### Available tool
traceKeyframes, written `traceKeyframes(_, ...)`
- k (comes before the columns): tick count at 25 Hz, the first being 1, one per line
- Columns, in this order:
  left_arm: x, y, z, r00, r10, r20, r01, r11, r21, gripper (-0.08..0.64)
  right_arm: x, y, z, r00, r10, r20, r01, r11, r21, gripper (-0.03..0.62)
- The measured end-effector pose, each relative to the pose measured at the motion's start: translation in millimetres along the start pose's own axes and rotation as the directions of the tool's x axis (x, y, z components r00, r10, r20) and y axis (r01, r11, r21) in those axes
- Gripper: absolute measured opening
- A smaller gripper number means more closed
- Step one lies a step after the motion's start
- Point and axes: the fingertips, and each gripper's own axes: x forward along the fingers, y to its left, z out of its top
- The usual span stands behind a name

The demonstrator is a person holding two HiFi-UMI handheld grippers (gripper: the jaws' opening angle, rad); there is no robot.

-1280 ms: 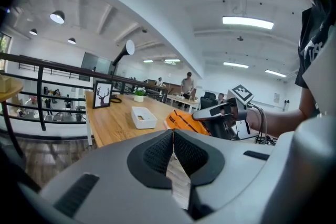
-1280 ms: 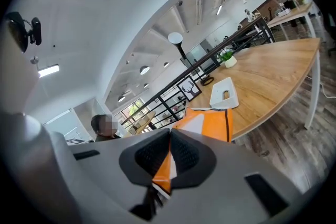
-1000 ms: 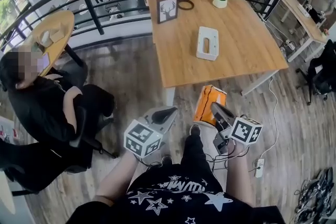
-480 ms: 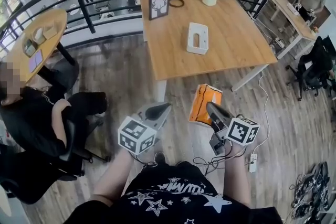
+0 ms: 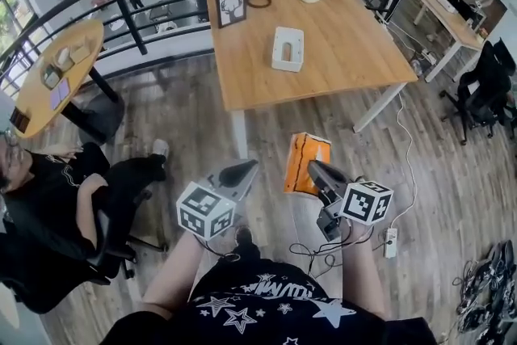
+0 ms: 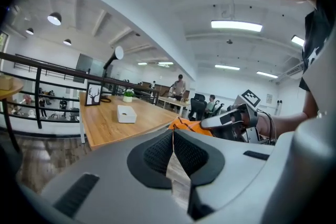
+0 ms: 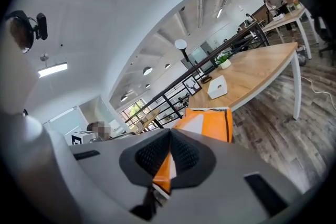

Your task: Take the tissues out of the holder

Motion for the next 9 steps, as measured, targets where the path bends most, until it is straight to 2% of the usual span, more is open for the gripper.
traceKeyframes(3,8,-35,-6,1.0,0.007,-0.019,-0.007,1.0,0.019,0.015,-37,-10,-4,1.0,-0.012,-0.01,0.012,1.0,0.004,0.018)
traceKeyframes(9,20,-95,-7,1.0,0.005,-0.001,-0.005,1.0,0.02,0.015,-99,-24,-2,1.0,-0.004,0.009,0.004,1.0,0.0,0.018)
